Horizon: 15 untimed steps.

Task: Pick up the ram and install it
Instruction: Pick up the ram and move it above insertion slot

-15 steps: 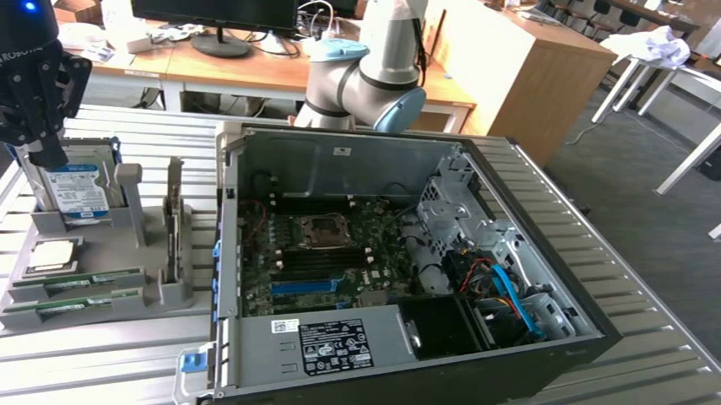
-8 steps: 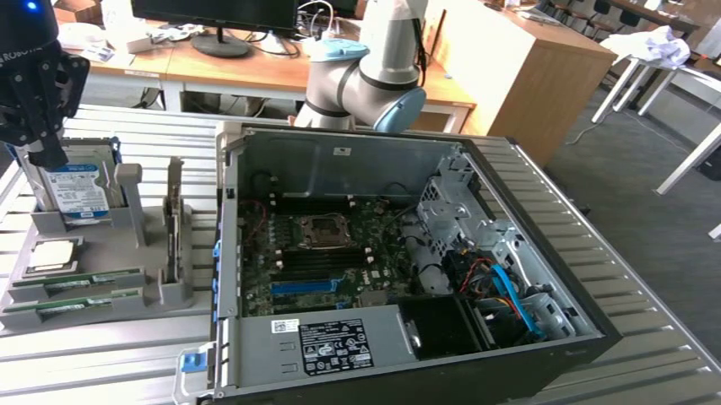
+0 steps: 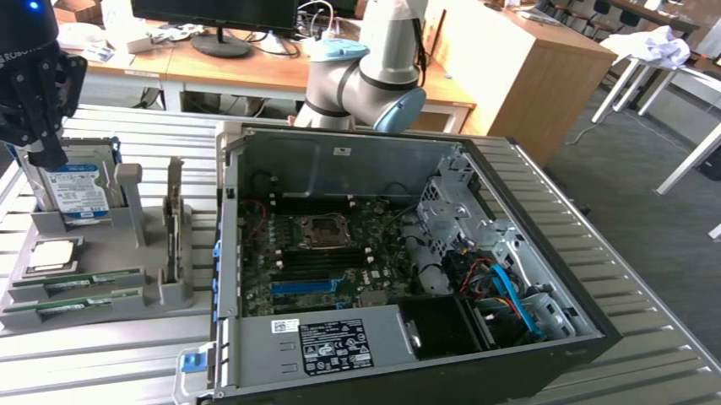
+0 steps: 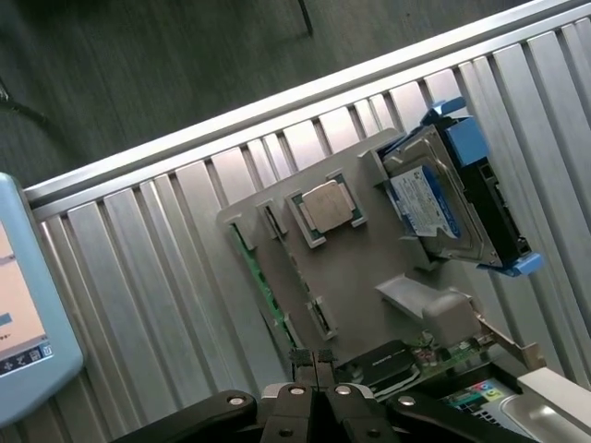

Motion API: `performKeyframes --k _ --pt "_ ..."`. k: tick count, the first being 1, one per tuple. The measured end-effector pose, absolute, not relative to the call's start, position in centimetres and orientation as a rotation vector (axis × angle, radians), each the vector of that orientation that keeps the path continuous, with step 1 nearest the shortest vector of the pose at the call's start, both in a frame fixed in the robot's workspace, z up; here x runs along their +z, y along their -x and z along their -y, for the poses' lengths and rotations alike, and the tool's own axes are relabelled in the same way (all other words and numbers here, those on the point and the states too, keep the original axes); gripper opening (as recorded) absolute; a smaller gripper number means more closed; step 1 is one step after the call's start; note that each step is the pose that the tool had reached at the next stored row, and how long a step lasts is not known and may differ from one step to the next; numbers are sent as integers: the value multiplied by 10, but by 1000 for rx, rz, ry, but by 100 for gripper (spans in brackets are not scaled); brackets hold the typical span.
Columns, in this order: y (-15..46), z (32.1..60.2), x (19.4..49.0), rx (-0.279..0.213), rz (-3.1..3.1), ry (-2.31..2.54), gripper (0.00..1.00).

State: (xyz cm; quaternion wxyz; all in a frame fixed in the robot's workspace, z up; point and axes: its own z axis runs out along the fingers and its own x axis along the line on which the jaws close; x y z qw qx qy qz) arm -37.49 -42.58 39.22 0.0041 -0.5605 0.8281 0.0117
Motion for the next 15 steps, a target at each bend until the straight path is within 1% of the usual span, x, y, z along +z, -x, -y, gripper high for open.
performKeyframes --k 15 --pt "375 426 392 35 -2521 1863 10"
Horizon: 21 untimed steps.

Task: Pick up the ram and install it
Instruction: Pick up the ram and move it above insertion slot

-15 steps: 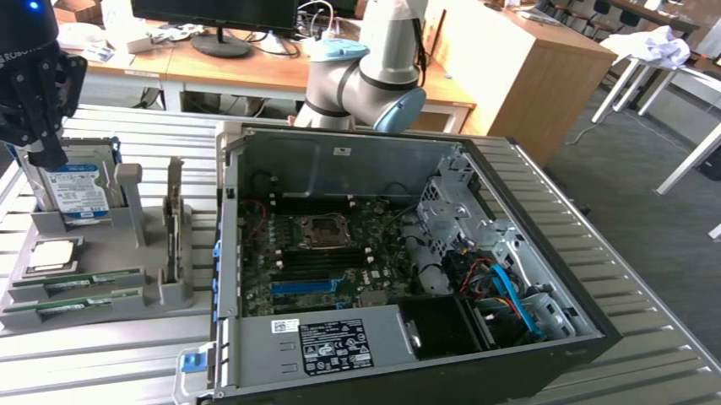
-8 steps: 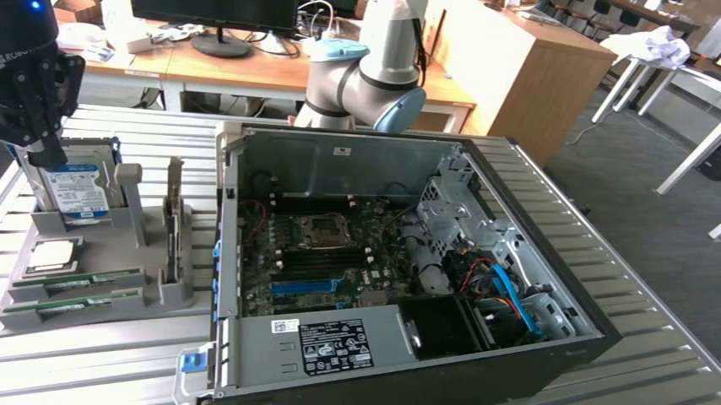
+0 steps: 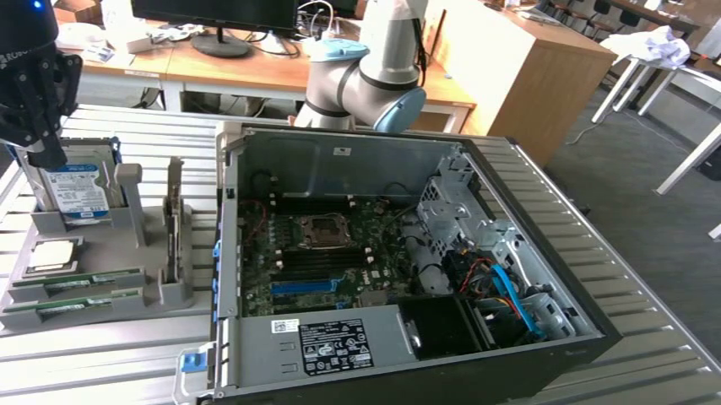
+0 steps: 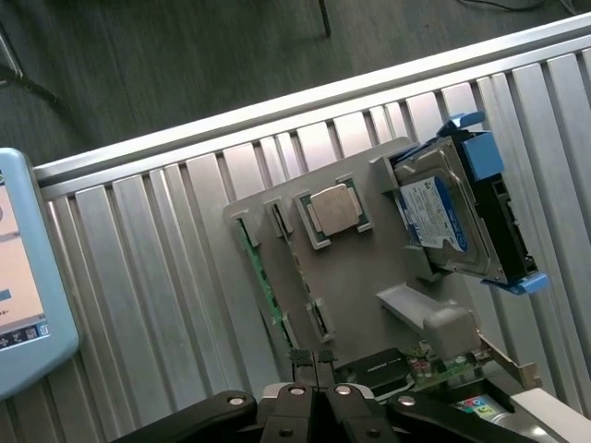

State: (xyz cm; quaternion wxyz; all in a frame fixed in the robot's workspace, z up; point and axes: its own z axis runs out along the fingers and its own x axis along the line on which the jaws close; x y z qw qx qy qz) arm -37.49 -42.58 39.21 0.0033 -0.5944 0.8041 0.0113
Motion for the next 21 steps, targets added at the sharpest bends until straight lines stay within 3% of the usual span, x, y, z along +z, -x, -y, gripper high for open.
performKeyframes --k 21 --pt "375 426 392 35 -2413 2003 10"
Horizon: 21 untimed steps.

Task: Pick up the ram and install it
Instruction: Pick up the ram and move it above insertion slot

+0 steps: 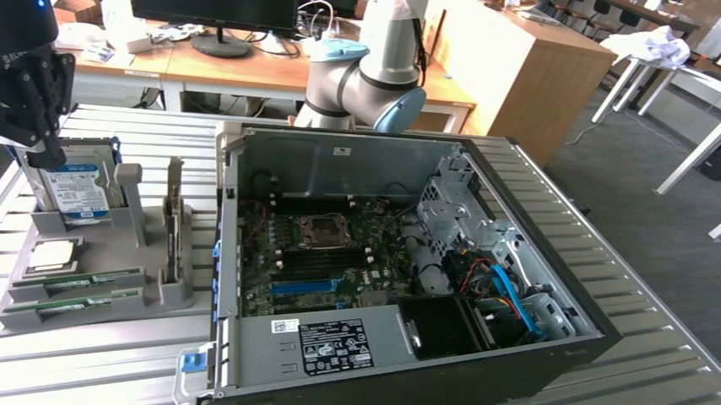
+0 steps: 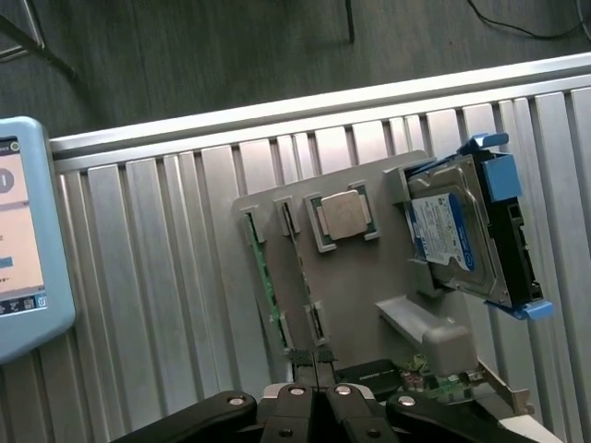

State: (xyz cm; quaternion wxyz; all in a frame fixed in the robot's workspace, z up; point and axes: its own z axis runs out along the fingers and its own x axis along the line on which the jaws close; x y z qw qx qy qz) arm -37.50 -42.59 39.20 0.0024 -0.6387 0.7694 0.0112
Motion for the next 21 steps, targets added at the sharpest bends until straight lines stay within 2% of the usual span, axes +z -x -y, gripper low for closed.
performKeyframes --k 21 --pt "375 426 392 35 -2296 2139 10"
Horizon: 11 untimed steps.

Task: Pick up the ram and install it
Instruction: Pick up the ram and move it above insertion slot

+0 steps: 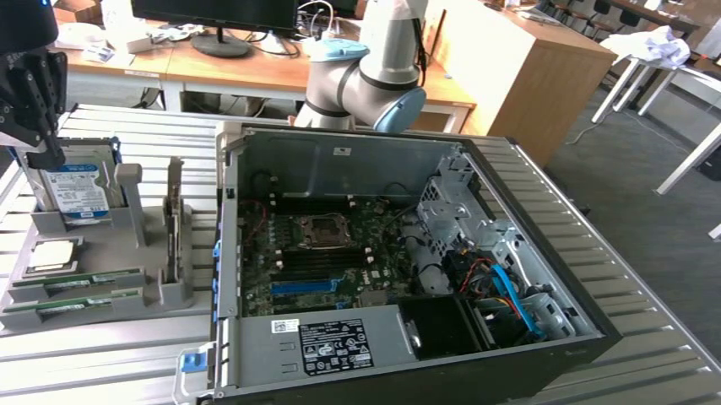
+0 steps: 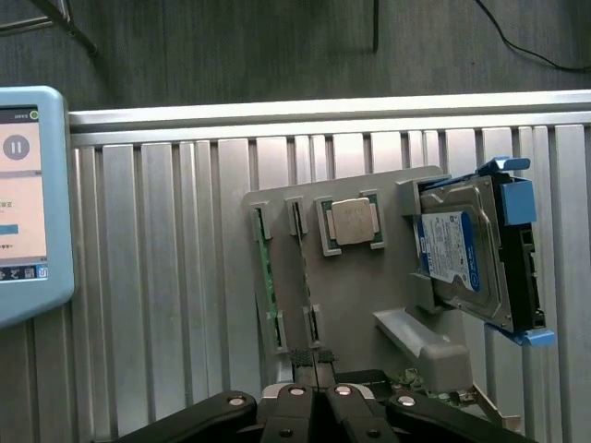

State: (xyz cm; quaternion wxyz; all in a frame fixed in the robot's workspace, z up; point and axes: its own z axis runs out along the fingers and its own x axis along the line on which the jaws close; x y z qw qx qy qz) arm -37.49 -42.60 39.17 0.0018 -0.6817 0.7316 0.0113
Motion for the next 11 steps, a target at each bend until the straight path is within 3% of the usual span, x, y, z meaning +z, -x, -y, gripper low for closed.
performKeyframes --k 11 --pt "375 426 392 35 -2296 2139 10"
